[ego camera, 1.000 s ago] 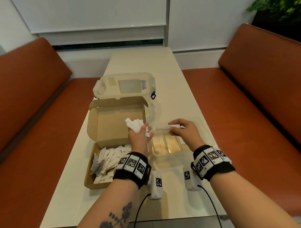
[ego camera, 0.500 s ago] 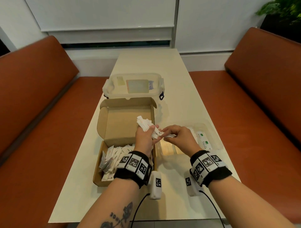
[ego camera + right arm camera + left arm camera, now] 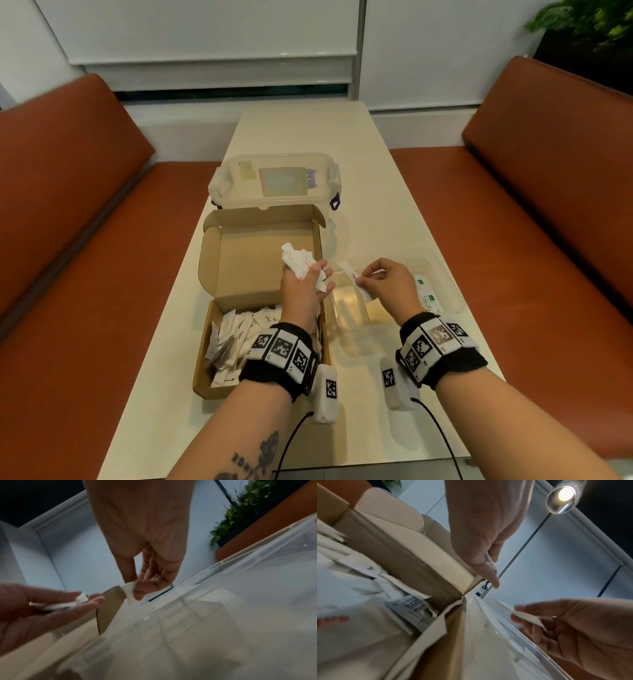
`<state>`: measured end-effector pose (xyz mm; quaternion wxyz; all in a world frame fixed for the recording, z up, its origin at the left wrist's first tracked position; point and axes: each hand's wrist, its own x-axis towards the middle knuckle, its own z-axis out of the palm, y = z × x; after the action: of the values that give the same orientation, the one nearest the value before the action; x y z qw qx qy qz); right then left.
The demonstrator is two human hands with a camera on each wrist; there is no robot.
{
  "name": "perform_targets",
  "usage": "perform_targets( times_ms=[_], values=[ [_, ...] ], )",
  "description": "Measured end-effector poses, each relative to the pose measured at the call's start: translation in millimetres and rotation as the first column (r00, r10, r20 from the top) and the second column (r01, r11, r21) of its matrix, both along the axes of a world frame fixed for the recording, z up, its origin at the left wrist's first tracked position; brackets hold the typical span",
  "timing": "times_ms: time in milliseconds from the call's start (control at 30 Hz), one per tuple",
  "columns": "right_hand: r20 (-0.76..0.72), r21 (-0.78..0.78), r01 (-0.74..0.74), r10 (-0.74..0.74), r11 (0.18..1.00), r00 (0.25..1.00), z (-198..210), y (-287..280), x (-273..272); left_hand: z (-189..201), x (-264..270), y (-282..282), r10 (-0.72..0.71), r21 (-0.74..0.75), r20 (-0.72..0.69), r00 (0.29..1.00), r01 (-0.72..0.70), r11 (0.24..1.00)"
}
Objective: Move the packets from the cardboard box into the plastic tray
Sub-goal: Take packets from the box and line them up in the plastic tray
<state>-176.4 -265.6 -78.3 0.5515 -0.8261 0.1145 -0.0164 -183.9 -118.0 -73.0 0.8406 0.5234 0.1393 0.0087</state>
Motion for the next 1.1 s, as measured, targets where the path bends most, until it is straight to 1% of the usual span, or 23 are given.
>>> perform_targets(
  times_ms=[67,167,300,467,633,733,767,800,933,1000,1033,1067,1100],
  values=[
    [-0.036,-0.108,0.006,-0.01,0.994,0.999,-5.0,4.1,1.4,-2.7,-0.2,0.7,-0.004,-0.004,0.0,1.0,0.004,1.0],
    [-0.091,-0.244,-0.101,0.081,0.965,0.993,-15.3,20.3,2.9,-5.4,-0.9,1.9,-0.006,-0.004,0.001,1.0,0.006,1.0],
    [-0.175,-0.418,-0.218,0.158,0.882,0.972,-29.2,36.9,5.0,-6.6,-2.2,4.9,-0.011,0.006,0.002,1.0,0.011,1.0],
    [-0.247,-0.534,-0.346,0.249,0.771,0.936,-32.0,37.8,7.6,-8.8,-3.7,8.6,-0.012,0.011,-0.013,1.0,0.012,1.0],
    [-0.299,-0.646,-0.463,0.357,0.606,0.885,-26.7,31.5,8.8,-9.4,-5.7,8.2,-0.014,0.017,-0.018,1.0,0.014,1.0],
    [-0.353,-0.709,-0.519,0.397,0.477,0.847,-24.0,28.2,6.3,-7.5,-7.2,6.8,-0.012,0.017,-0.019,1.0,0.013,1.0],
    [-0.364,-0.719,-0.53,0.406,0.449,0.838,-24.0,27.1,5.5,-6.8,-7.5,6.4,-0.013,0.021,-0.019,1.0,0.014,1.0],
    [-0.366,-0.721,-0.535,0.413,0.441,0.834,-24.4,26.1,4.8,-6.4,-7.8,6.0,-0.015,0.025,-0.018,1.0,0.015,1.0],
    [-0.342,-0.719,-0.524,0.425,0.457,0.838,-27.4,22.6,4.0,-6.0,-9.2,5.5,-0.032,0.034,-0.019,0.999,0.033,0.999],
    [-0.341,-0.698,-0.527,0.422,0.484,0.84,-28.7,22.0,3.6,-7.7,-9.4,5.3,-0.037,0.048,-0.025,0.999,0.038,0.998],
    [-0.321,-0.679,-0.514,0.417,0.525,0.85,-28.7,20.8,3.7,-8.7,-9.1,4.9,-0.04,0.057,-0.032,0.999,0.042,0.997],
    [-0.274,-0.652,-0.474,0.399,0.592,0.875,-27.2,18.0,4.1,-9.3,-8.8,4.7,-0.044,0.064,-0.037,0.998,0.046,0.997],
    [-0.2,-0.623,-0.403,0.361,0.67,0.911,-24.2,13.0,5.2,-9.3,-8.4,4.2,-0.047,0.068,-0.04,0.998,0.05,0.996]
  ],
)
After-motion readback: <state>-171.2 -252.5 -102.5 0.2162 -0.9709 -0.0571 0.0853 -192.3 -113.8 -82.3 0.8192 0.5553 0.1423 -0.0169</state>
